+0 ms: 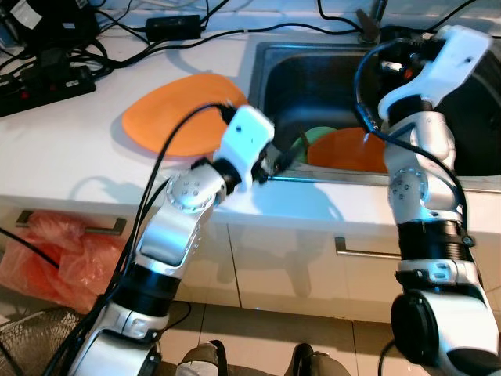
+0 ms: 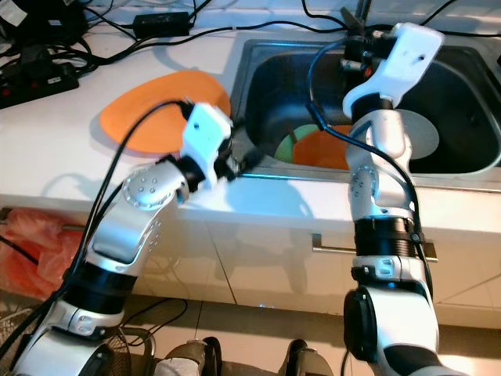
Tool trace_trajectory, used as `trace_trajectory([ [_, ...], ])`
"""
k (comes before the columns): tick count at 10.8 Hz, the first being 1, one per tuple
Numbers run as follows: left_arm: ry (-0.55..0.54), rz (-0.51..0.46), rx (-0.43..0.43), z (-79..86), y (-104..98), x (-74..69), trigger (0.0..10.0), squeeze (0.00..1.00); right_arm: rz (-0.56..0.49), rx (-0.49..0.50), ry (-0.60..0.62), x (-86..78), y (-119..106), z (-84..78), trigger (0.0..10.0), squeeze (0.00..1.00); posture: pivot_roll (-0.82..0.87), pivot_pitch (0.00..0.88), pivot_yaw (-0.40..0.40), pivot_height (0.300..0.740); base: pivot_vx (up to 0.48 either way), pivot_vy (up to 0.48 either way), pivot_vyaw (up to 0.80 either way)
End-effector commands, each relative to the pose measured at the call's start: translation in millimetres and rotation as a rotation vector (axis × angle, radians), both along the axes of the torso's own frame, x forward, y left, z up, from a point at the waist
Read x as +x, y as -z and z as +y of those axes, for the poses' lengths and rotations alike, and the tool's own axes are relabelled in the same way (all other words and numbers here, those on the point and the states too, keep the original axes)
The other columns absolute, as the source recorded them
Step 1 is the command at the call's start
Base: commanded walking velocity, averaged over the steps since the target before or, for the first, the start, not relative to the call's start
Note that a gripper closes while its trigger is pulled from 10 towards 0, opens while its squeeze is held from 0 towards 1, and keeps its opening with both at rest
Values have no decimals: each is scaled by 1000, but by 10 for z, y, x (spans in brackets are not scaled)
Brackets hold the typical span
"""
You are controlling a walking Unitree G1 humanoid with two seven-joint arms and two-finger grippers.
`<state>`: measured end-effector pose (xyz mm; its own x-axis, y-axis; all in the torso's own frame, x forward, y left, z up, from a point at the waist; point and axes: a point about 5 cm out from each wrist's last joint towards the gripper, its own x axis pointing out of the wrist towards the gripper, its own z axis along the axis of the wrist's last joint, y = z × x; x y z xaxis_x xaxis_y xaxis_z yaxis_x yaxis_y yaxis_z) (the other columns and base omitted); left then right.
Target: Kitchen organization
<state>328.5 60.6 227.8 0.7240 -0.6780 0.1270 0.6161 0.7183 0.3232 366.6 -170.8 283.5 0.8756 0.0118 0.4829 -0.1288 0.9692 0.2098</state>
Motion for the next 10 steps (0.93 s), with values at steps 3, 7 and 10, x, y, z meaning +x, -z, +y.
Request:
trace_trajectory([
  [3,-139,-69,-78,114,-77,82,10000,0,-32,-71,-51,-312,165,88,10000,0,131,159,49,740,0,0,0],
  [7,-218,-78,-132,202,55,79,10000,0,12,-123,-19,-607,614,21,10000,0,118,171,47,740,0,0,0],
  [10,-235,-79,-139,229,102,51,10000,0,110,-99,-13,-726,956,45,10000,0,122,173,48,740,0,0,0],
])
